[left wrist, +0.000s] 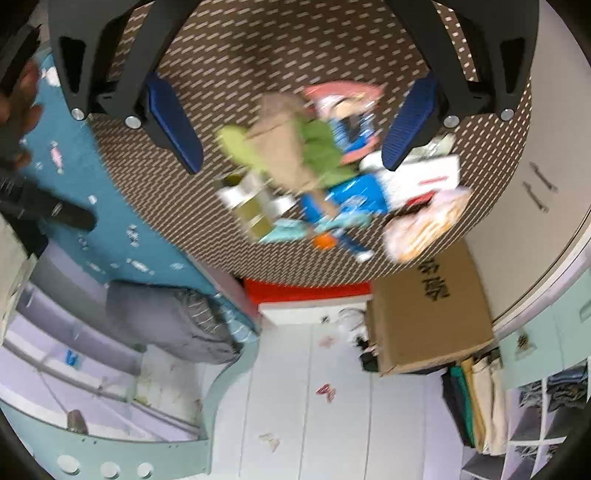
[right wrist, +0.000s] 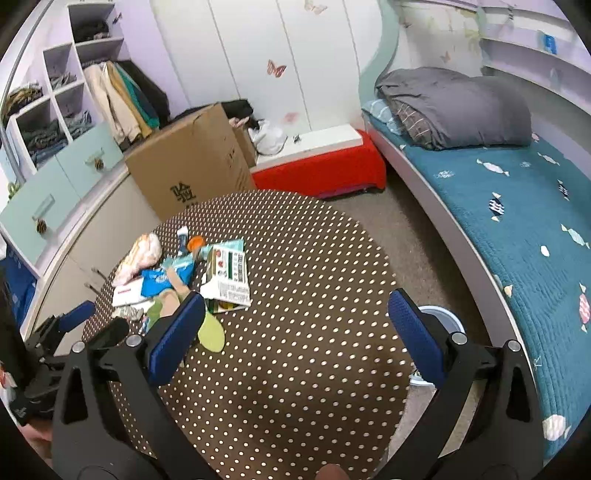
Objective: Collect trash
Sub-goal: 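Grasp the snack wrapper with the left tool while the right grasps the green medicine box, then carry the medicine box to the wastebasket and open the right tool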
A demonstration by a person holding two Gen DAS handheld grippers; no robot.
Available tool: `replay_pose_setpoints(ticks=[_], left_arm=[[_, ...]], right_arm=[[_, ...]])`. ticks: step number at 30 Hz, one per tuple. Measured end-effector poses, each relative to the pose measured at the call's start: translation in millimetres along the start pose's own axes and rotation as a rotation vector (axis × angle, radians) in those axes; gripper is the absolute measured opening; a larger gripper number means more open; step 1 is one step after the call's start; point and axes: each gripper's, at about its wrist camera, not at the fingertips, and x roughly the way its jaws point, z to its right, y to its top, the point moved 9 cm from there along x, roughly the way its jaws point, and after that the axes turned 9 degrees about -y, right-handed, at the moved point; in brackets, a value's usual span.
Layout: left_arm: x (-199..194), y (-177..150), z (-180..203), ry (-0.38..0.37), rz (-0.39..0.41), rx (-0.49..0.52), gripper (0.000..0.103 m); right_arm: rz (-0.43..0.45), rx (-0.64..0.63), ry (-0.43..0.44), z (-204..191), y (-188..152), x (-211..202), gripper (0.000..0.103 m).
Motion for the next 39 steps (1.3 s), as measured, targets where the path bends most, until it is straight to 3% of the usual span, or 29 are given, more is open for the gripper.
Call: replay_pose_setpoints(ticks=[6,13,14,15,20,26,27,29,30,32,34,39], left_arm=[[24,-45,-50,0.069,-0.100,-0.047,0.095],[49,-50,-53,0.073,-0.148,0.017,0.095],[53,-51,-53,0.072,-0.157,0.022,0.092],[57,-52,-52,0.065,-0.167,0.023,0.081],[58,-53,-58,0.004,-0.170,-0.037,0.059],[51,-59,-63,0.003,-0.158,-0.064,0.054],[51,-58,-64,0.010,-0.155,-0.061,0.055],[51,-59,-65,0.034,-0.153,-0.053,0.064],[52,-60,-66,0.034,-0.157,-0.057,0.064],[52,-58,-65,0.024,-0.153,-0.057,0.062],[52,-58,-63,0.020,-0.154,-0.045,0.050],[48,-56,-66,-0.014,-0.148,-0.076,0.044]], right_arm=[[-0.038,-0.011,0.010,-10,-11,17,0.097],[-0.075,-0.032,0.018,-20,-19,32,0.097],[-0.083,-0.038,0.018,-22,-21,36,0.097],[-0.088,-0.043,0.018,-24,-21,39,0.097],[-0.127,-0.095,0.022,-49,-19,72,0.097],[-0.183,-0.177,0.049,-93,-14,123,0.097],[-0.185,-0.189,0.046,-98,-14,128,0.094],[-0.200,-0.216,0.043,-107,-17,140,0.073],[-0.211,-0.224,0.043,-109,-19,143,0.053],[-0.199,-0.245,0.019,-109,-20,145,0.052],[-0.203,-0.223,0.059,-108,-23,141,0.052],[-0.180,-0.177,0.067,-83,-28,120,0.052]])
